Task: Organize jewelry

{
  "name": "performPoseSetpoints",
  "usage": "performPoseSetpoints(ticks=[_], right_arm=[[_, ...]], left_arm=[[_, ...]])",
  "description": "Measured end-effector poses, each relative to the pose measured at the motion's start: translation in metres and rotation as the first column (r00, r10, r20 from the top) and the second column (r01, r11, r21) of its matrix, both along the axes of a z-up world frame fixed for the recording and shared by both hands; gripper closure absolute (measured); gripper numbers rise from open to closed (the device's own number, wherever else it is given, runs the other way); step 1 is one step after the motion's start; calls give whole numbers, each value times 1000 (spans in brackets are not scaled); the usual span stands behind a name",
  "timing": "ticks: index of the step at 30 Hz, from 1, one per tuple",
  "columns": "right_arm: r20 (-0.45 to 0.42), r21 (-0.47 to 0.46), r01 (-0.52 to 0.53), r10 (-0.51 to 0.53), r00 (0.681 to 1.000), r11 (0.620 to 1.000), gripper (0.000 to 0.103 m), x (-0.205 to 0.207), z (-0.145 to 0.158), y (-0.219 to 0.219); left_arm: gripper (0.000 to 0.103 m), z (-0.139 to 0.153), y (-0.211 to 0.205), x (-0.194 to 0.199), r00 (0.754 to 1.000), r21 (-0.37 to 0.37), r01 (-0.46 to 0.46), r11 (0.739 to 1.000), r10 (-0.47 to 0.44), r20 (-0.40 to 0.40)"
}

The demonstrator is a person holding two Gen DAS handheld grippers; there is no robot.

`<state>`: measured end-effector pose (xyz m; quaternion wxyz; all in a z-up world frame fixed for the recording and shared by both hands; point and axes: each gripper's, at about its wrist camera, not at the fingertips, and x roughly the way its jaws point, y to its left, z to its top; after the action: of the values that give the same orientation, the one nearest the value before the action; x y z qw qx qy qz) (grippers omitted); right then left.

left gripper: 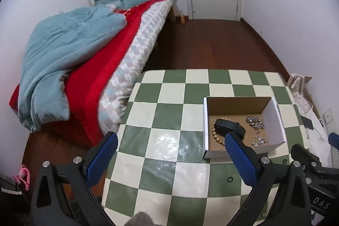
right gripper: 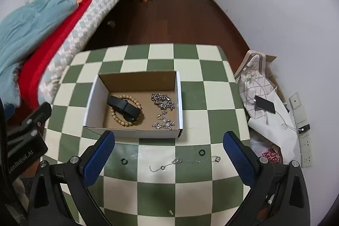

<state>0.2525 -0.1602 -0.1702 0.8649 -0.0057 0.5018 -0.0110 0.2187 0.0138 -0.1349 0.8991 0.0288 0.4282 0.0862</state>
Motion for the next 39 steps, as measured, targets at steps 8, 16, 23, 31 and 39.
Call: performPoseSetpoints(ticks=[8, 16, 23, 31, 39], right_arm=[[109, -21, 20, -17, 994, 1000, 0, -37, 43, -2], [136, 71, 39, -49, 990, 997, 0, -76, 55, -14], [-24, 114, 115, -113, 993, 987, 6, -92, -22, -43], [-114, 151, 177, -160, 980, 973, 26, -56, -110, -84], [-112, 208, 138, -116, 987, 968, 26, -17, -147, -86]], left_arm=[[0, 33, 2, -34, 997, -11, 4, 1000, -3, 76], [0, 38, 0, -66, 991, 11, -10, 1000, 8, 136], [0, -35, -5, -70, 998, 176, -60, 982, 55, 31], [0, -100, -4, -41, 989, 227, -68, 972, 96, -115], [0, -120, -6, -16, 982, 227, -70, 971, 107, -155]])
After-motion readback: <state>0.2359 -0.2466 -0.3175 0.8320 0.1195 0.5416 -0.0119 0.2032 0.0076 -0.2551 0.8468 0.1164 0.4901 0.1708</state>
